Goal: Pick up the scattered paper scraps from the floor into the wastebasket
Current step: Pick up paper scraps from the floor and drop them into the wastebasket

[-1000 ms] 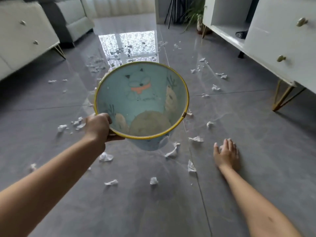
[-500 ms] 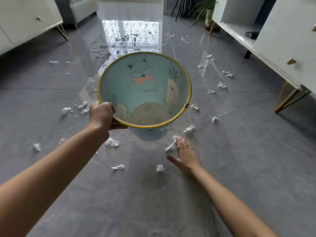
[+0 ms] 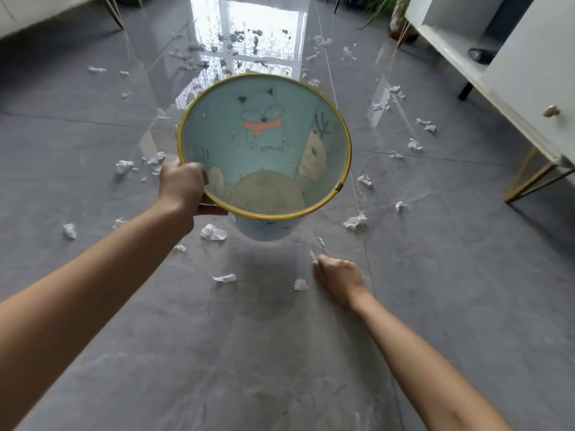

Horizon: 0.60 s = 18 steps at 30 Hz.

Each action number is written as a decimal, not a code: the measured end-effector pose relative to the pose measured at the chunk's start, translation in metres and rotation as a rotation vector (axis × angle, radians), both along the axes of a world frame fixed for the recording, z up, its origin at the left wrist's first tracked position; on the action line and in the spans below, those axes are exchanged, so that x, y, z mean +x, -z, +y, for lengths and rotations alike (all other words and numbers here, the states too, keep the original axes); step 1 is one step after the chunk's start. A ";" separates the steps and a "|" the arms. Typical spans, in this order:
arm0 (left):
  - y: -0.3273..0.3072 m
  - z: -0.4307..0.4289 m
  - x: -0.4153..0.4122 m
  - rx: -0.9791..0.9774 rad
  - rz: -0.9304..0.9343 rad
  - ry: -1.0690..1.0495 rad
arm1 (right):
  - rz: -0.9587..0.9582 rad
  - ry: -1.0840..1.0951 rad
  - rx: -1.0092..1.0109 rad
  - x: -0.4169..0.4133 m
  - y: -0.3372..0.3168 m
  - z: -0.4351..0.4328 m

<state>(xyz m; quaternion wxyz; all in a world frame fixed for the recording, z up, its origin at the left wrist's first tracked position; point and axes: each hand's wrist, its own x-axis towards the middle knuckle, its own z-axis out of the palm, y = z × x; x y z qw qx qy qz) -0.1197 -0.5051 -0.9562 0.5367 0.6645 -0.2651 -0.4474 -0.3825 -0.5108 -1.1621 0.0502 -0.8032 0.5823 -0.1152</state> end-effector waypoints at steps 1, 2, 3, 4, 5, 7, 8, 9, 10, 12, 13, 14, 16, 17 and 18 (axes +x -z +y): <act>-0.001 0.001 0.001 -0.003 0.005 0.000 | -0.107 0.079 0.021 -0.001 -0.004 0.002; -0.001 0.002 0.001 -0.004 0.007 -0.001 | -0.260 0.162 0.014 -0.001 -0.012 0.004; -0.003 0.005 0.001 -0.004 0.012 0.002 | -0.450 0.264 -0.020 -0.002 -0.024 0.007; -0.004 0.006 0.001 -0.003 0.018 0.005 | -0.655 0.373 -0.090 -0.005 -0.037 0.005; -0.005 0.007 0.001 -0.002 0.020 0.010 | -0.855 0.489 -0.132 -0.008 -0.053 0.000; -0.007 0.009 -0.001 -0.006 0.020 0.014 | -1.118 0.607 -0.234 -0.013 -0.101 -0.012; -0.008 0.009 -0.002 -0.007 0.017 0.018 | -1.174 0.616 -0.267 -0.013 -0.126 -0.017; -0.008 0.009 -0.003 -0.007 0.014 0.023 | -1.227 0.585 -0.294 -0.011 -0.154 -0.019; -0.008 0.010 -0.005 -0.006 0.008 0.030 | -1.303 0.509 -0.309 -0.007 -0.180 -0.020; -0.008 0.012 -0.010 -0.010 -0.009 0.051 | -1.437 0.340 -0.309 0.011 -0.229 -0.021; -0.008 0.013 -0.013 -0.016 -0.023 0.065 | -1.431 0.251 -0.309 0.021 -0.247 -0.022; -0.007 0.014 -0.016 -0.021 -0.037 0.081 | -1.358 0.179 -0.328 0.034 -0.259 -0.022; -0.006 0.016 -0.022 -0.032 -0.054 0.104 | -1.086 0.070 -0.359 0.056 -0.268 -0.024; -0.007 0.017 -0.024 -0.037 -0.056 0.113 | -0.965 0.043 -0.343 0.061 -0.266 -0.026; -0.008 0.018 -0.026 -0.044 -0.057 0.123 | -0.859 0.030 -0.301 0.065 -0.266 -0.028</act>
